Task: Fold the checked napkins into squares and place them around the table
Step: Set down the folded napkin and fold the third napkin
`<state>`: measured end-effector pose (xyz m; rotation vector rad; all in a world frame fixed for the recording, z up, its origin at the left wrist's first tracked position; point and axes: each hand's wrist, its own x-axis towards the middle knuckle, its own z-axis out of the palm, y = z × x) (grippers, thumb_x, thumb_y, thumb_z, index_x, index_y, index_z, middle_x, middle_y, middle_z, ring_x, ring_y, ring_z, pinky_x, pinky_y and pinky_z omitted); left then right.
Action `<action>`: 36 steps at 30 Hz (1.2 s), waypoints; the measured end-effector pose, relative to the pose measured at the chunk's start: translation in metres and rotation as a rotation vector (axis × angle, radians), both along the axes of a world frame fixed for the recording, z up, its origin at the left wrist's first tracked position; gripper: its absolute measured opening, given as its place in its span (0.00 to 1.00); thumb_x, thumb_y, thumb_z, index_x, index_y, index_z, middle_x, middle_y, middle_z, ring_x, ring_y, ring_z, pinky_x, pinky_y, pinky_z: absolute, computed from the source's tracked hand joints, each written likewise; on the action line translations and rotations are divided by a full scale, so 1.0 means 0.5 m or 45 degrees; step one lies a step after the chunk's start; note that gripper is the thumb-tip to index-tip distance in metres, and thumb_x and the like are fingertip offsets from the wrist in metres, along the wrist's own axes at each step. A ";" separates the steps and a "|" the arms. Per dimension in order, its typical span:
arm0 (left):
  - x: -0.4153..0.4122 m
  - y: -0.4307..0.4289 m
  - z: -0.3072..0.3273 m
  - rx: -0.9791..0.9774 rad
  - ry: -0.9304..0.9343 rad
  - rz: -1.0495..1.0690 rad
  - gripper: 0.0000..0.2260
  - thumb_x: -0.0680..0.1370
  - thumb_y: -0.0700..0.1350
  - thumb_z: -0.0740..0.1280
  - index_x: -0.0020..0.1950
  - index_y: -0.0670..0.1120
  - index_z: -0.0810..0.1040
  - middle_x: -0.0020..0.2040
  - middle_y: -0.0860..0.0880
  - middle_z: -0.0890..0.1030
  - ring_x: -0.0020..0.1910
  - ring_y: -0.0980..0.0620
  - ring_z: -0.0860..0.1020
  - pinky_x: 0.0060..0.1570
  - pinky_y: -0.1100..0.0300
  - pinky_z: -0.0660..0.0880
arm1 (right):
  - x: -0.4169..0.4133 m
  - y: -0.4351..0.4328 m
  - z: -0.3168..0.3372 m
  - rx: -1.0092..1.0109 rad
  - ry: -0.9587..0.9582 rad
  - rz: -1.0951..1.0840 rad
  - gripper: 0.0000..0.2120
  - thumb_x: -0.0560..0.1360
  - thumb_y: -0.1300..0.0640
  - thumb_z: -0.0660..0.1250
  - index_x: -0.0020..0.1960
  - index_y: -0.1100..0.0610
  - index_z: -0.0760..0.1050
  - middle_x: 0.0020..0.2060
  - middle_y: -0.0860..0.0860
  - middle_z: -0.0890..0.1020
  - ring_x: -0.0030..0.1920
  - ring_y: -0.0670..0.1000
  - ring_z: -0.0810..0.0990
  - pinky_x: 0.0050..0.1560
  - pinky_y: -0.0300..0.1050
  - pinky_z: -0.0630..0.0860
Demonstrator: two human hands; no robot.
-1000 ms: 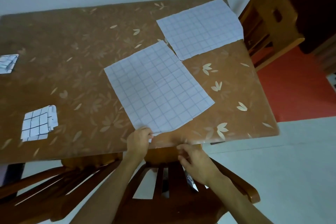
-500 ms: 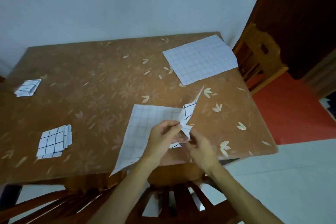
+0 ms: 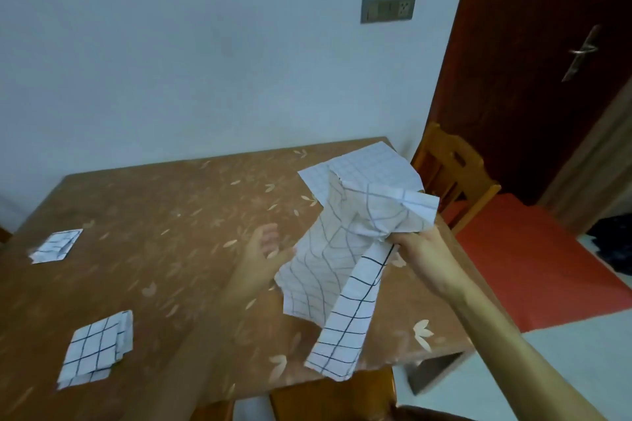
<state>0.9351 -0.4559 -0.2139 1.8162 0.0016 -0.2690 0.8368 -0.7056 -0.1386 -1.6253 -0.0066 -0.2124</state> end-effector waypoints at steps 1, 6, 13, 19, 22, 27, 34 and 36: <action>0.008 0.001 0.011 0.039 -0.024 -0.061 0.40 0.67 0.54 0.81 0.75 0.51 0.68 0.70 0.54 0.72 0.67 0.50 0.73 0.65 0.50 0.72 | 0.002 -0.005 0.014 0.046 -0.011 0.025 0.23 0.74 0.75 0.62 0.46 0.49 0.85 0.44 0.44 0.87 0.46 0.44 0.85 0.45 0.39 0.79; 0.041 -0.008 0.067 0.097 0.131 -0.317 0.62 0.51 0.72 0.78 0.79 0.49 0.60 0.72 0.52 0.69 0.70 0.49 0.72 0.68 0.51 0.71 | 0.013 -0.019 0.075 0.376 -0.121 0.056 0.20 0.68 0.74 0.63 0.49 0.55 0.85 0.50 0.52 0.87 0.53 0.53 0.86 0.50 0.49 0.84; 0.040 -0.002 0.022 -0.474 0.339 -0.665 0.25 0.71 0.42 0.77 0.66 0.38 0.78 0.66 0.39 0.80 0.65 0.40 0.79 0.61 0.47 0.78 | 0.036 -0.074 0.071 0.476 -0.046 -0.258 0.07 0.78 0.68 0.62 0.52 0.64 0.79 0.40 0.53 0.87 0.46 0.57 0.87 0.38 0.41 0.82; 0.059 -0.012 0.047 -0.502 0.057 -0.410 0.24 0.70 0.36 0.78 0.65 0.40 0.79 0.61 0.42 0.84 0.61 0.42 0.82 0.60 0.45 0.79 | 0.042 -0.066 -0.008 -0.131 0.200 -0.234 0.25 0.70 0.41 0.77 0.64 0.42 0.75 0.58 0.37 0.83 0.60 0.42 0.81 0.61 0.42 0.78; 0.074 -0.004 0.057 -0.398 -0.073 -0.341 0.28 0.64 0.46 0.84 0.62 0.43 0.82 0.59 0.45 0.85 0.60 0.46 0.82 0.64 0.46 0.76 | 0.058 -0.037 -0.075 -0.167 0.384 -0.367 0.26 0.70 0.48 0.78 0.65 0.50 0.75 0.59 0.45 0.82 0.59 0.49 0.81 0.63 0.50 0.77; 0.096 0.035 0.066 -0.373 -0.160 -0.193 0.17 0.74 0.36 0.74 0.63 0.43 0.81 0.57 0.48 0.86 0.60 0.47 0.83 0.63 0.49 0.78 | 0.079 -0.026 -0.114 -0.230 0.437 -0.398 0.22 0.69 0.59 0.79 0.61 0.60 0.79 0.57 0.54 0.84 0.56 0.56 0.83 0.59 0.55 0.80; 0.114 0.092 0.099 -0.279 -0.432 -0.045 0.14 0.76 0.38 0.73 0.59 0.52 0.81 0.48 0.62 0.86 0.52 0.62 0.83 0.49 0.69 0.78 | 0.086 -0.056 -0.085 -0.468 0.250 -0.329 0.10 0.70 0.67 0.75 0.48 0.55 0.82 0.45 0.49 0.85 0.50 0.53 0.85 0.45 0.44 0.81; 0.120 0.103 0.112 -0.214 -0.506 -0.033 0.14 0.76 0.40 0.73 0.59 0.52 0.80 0.46 0.65 0.85 0.52 0.64 0.83 0.49 0.68 0.78 | 0.089 -0.067 -0.077 -0.479 0.135 -0.376 0.04 0.73 0.64 0.74 0.48 0.59 0.84 0.45 0.53 0.86 0.49 0.55 0.85 0.48 0.51 0.82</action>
